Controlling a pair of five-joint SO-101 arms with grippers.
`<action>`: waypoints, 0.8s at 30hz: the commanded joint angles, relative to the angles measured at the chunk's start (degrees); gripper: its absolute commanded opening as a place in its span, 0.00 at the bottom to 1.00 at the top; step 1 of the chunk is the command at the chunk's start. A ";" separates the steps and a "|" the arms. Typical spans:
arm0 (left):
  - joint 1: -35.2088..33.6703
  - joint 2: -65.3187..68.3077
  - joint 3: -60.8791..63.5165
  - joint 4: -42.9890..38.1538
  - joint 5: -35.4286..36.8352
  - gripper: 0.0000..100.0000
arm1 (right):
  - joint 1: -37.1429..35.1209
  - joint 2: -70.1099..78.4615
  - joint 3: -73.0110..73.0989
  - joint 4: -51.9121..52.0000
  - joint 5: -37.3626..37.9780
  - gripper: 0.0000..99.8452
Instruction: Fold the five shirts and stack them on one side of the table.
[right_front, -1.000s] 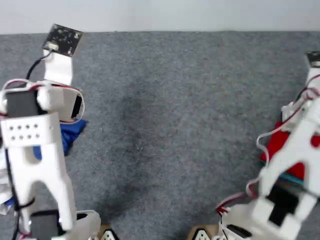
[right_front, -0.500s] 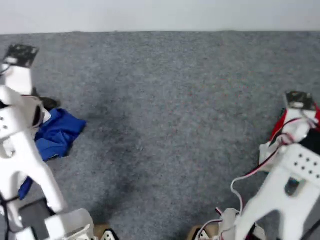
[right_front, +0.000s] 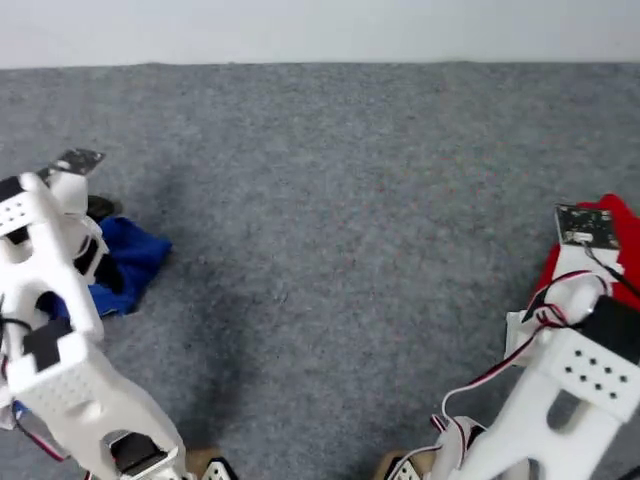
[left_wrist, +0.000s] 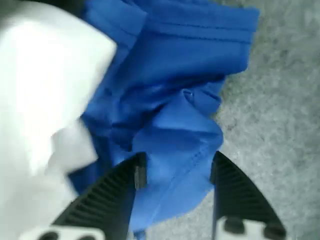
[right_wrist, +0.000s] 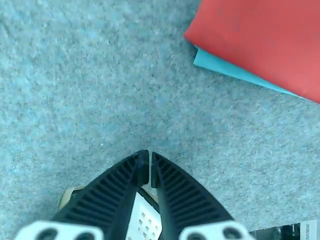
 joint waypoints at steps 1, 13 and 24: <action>0.35 2.90 -0.31 -3.08 -1.49 0.21 | -0.40 -2.95 -0.35 2.33 -0.44 0.01; 4.92 6.86 -0.31 -2.37 -5.10 0.02 | -0.31 -8.75 -0.35 2.42 -0.44 0.01; 6.86 -12.75 -17.63 2.37 5.89 0.01 | -0.31 -12.97 -0.35 2.42 -0.35 0.01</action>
